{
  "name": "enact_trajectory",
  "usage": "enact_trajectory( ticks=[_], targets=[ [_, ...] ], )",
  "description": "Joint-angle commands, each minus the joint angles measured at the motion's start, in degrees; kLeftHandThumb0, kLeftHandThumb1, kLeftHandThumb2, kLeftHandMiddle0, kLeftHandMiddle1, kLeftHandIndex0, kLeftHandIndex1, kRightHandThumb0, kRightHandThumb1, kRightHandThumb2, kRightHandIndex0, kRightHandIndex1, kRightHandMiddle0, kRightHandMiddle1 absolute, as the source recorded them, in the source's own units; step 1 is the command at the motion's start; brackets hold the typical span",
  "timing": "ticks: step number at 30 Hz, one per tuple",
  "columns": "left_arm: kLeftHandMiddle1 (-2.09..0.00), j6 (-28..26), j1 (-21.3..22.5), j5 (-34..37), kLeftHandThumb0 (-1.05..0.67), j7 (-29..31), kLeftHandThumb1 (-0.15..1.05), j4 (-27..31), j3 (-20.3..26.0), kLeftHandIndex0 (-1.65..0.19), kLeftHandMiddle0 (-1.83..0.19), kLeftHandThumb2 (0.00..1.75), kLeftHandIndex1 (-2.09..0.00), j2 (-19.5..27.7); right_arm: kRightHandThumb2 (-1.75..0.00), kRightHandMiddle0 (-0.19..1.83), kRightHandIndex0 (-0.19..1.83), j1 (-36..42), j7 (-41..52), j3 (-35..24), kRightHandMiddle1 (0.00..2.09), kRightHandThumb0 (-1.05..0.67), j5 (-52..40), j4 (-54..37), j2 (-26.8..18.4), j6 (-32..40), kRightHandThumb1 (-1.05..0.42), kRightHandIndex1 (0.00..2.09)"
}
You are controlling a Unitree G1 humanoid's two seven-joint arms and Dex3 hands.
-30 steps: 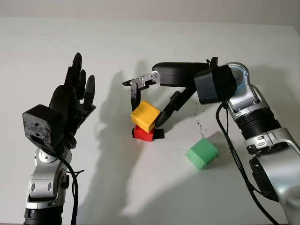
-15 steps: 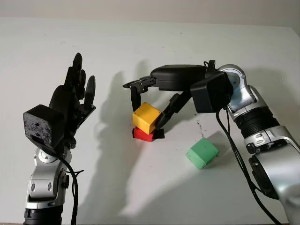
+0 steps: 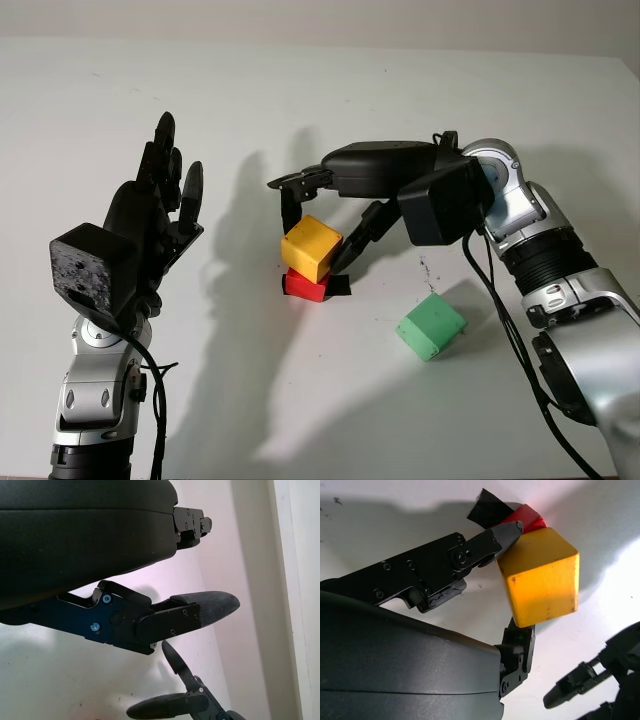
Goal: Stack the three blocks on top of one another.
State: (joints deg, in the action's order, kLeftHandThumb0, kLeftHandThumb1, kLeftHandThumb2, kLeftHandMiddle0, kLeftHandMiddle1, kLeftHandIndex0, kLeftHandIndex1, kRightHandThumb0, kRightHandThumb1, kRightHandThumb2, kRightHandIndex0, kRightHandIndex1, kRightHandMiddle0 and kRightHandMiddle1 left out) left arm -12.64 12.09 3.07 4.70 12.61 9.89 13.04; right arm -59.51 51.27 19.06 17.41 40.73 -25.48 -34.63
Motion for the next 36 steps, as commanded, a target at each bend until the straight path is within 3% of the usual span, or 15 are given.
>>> enact_trajectory(
  ticks=[1, 10, 18, 23, 29, 36],
  targets=[
    [-0.05, 0.3, -0.6, -0.1, -0.64, -0.1, 1.05, 0.4, -0.1, 0.07, 0.08, 0.61, -0.06, -0.1, -0.05, 0.03, -0.10, 0.2, 0.9, 0.4, 0.58, -0.59, -0.2, -2.5, -1.5, 0.1, -0.87, 0.03],
    [-0.06, 0.5, -0.4, -0.6, -0.64, -0.4, 1.05, 0.1, -0.3, 0.07, 0.07, 0.62, -0.06, -0.1, -0.05, -0.18, -0.19, 1.8, 3.8, -1.1, 0.24, -0.74, -3.4, -10.0, -5.8, 0.5, -0.87, 0.00],
    [-0.05, 0.3, -0.4, -0.2, -0.65, -0.6, 1.05, -0.1, -0.5, 0.08, 0.08, 0.61, -0.05, -0.7, -0.06, -0.17, -0.19, 6.1, 4.5, -7.9, 0.16, -0.72, -10.8, -21.4, -12.6, 6.7, -0.88, 0.00],
    [-0.05, 0.5, -0.7, -0.5, -0.65, -0.8, 1.05, 0.3, -0.6, 0.07, 0.08, 0.62, -0.05, -0.6, -0.06, -0.04, -0.18, 11.2, 2.5, -14.4, 0.20, -0.69, -13.1, -28.0, -18.4, 11.0, -0.92, 0.01],
    [-0.06, 0.9, -0.9, 0.2, -0.65, -0.6, 1.05, 0.3, -0.3, 0.07, 0.07, 0.60, -0.06, -0.8, -0.06, 0.14, -0.10, 23.5, 0.6, -23.8, 0.18, -0.63, -15.0, -34.9, -26.6, 17.6, -0.94, 0.07],
    [-0.05, 0.3, -1.2, 0.2, -0.63, -0.8, 1.05, 1.2, -0.3, 0.08, 0.07, 0.62, -0.05, -0.9, -0.06, 0.26, -0.03, 41.2, -0.9, -33.4, 0.13, -0.65, -18.1, -47.2, -29.5, 24.3, -0.95, 0.06]
  ],
)
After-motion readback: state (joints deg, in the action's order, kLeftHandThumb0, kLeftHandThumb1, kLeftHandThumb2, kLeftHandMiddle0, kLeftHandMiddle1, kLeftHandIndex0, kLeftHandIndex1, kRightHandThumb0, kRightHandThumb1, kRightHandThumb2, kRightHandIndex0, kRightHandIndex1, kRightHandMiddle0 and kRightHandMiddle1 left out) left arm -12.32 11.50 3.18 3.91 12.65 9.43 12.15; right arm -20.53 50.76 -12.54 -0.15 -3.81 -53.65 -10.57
